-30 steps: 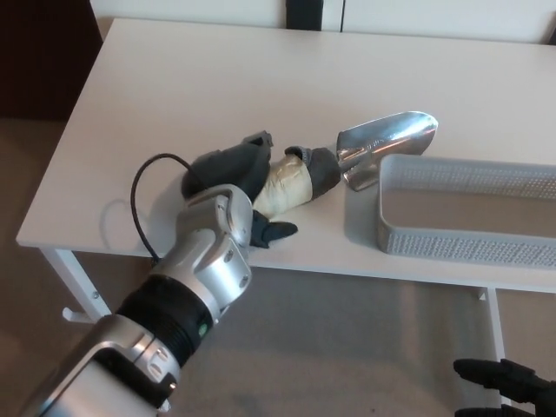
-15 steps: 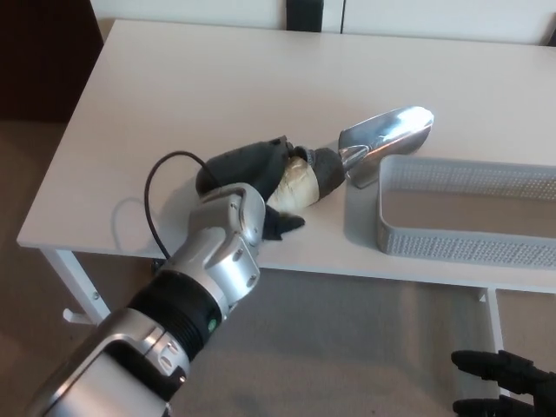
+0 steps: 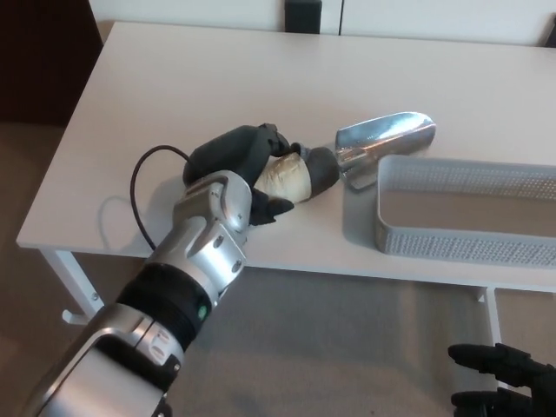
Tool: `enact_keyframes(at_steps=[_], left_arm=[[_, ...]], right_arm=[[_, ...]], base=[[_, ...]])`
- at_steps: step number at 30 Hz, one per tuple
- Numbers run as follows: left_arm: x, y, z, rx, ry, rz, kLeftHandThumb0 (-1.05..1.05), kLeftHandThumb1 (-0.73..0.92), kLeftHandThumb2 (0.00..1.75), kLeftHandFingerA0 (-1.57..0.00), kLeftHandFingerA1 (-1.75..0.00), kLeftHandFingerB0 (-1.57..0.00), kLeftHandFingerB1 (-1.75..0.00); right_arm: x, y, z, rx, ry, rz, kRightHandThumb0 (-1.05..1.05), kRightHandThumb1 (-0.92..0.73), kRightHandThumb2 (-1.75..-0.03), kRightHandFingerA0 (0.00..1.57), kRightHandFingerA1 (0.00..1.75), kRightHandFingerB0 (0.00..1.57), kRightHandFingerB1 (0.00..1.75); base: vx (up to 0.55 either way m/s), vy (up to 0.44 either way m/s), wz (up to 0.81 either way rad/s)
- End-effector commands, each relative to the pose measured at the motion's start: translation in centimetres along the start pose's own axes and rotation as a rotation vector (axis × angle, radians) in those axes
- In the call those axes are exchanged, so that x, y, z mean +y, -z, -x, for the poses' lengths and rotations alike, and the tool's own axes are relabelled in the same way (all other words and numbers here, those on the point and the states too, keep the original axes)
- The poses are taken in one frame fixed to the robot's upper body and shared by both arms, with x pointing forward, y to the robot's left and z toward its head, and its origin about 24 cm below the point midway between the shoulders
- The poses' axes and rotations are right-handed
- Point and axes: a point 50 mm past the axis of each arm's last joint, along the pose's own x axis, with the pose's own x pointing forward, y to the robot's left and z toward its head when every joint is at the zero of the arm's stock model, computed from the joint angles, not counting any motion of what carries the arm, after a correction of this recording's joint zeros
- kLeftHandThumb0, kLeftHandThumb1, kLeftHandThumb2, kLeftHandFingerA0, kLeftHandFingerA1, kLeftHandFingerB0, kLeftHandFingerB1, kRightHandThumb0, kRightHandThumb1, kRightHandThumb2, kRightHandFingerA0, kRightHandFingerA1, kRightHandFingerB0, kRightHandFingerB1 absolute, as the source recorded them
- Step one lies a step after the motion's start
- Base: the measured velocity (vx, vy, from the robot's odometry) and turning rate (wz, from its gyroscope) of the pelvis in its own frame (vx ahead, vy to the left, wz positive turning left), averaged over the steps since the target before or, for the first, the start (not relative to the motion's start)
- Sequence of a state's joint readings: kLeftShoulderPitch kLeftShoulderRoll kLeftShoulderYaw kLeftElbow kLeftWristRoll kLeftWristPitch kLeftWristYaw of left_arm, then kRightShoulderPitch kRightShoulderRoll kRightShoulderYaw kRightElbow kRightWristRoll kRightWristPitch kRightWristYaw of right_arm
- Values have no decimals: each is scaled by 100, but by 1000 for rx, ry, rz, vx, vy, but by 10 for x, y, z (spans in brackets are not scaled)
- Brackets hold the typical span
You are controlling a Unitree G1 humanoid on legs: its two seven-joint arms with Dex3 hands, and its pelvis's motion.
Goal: The robot walks towards a desk on which a shovel is kept on the left hand side and a container is kept on the right hand side. The robot picks up the shovel using its left hand and places it in the container.
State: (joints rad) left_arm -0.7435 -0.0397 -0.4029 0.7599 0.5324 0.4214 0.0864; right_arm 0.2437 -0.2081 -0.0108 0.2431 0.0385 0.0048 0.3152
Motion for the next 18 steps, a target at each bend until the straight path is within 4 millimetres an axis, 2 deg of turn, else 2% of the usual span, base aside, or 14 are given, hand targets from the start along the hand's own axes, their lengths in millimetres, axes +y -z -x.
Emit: enact_keyframes(at_steps=[1,4,7,8,9,10,11,13,14,15,16,17,18], left_arm=[[-2,18,3,-5,-29,47,-28,80,63,-69,-111,-55,-50],[-1,18,4,-13,-42,63,-28,79,63,-70,-119,-53,-51],[3,18,5,2,-43,175,-33,87,67,-76,-122,-17,-35],[4,18,5,1,-36,177,-33,87,67,-76,-122,-17,-35],[6,18,5,-8,-47,192,-31,86,67,-71,-135,-13,-32],[9,19,5,-10,-53,224,-31,85,66,-70,-133,-17,-32],[12,19,4,3,-53,257,-32,87,66,-77,-130,-29,-36],[20,20,0,32,-75,281,-30,84,65,-75,-124,-35,-38],[25,19,0,33,-107,287,-34,85,66,-83,-130,-63,-79],[27,19,0,33,-120,290,-34,85,66,-83,-130,-63,-79],[30,20,-1,41,-126,298,-35,85,67,-91,-133,-65,-79],[35,20,-2,57,-130,309,-36,87,67,-90,-128,-62,-64],[38,21,-3,69,-131,316,-32,70,107,-94,-107,-52,-66]], right_arm=[[-4,1,2,4,3,20,-25,-53,-56,54,43,48,42],[-4,1,2,8,8,24,-26,-53,-55,55,43,50,42],[-4,0,2,4,9,29,-24,-54,-56,55,44,49,42],[-4,0,2,3,7,27,-24,-54,-56,55,44,49,42],[-4,1,2,3,8,24,-24,-54,-56,55,44,49,42],[-4,1,2,3,9,23,-23,-54,-56,55,44,49,42],[-4,1,2,4,11,21,-24,-53,-56,54,44,49,42],[-4,0,2,6,11,20,-24,-54,-56,54,44,50,42],[-4,0,2,6,9,15,-23,-54,-56,54,44,50,42],[-3,0,2,5,9,14,-23,-54,-56,54,44,50,42],[-4,0,2,7,10,7,-24,-54,-56,55,44,50,42],[-3,0,2,7,10,12,-24,-54,-56,54,44,50,42],[-3,0,2,8,10,16,-24,-54,-56,54,44,50,42]], base=[[0,0,0],[0,0,0],[0,0,0],[0,0,0],[0,0,0],[0,0,0],[0,0,0],[0,0,0],[0,0,0],[0,0,0],[0,0,0],[0,0,0],[0,0,0]])
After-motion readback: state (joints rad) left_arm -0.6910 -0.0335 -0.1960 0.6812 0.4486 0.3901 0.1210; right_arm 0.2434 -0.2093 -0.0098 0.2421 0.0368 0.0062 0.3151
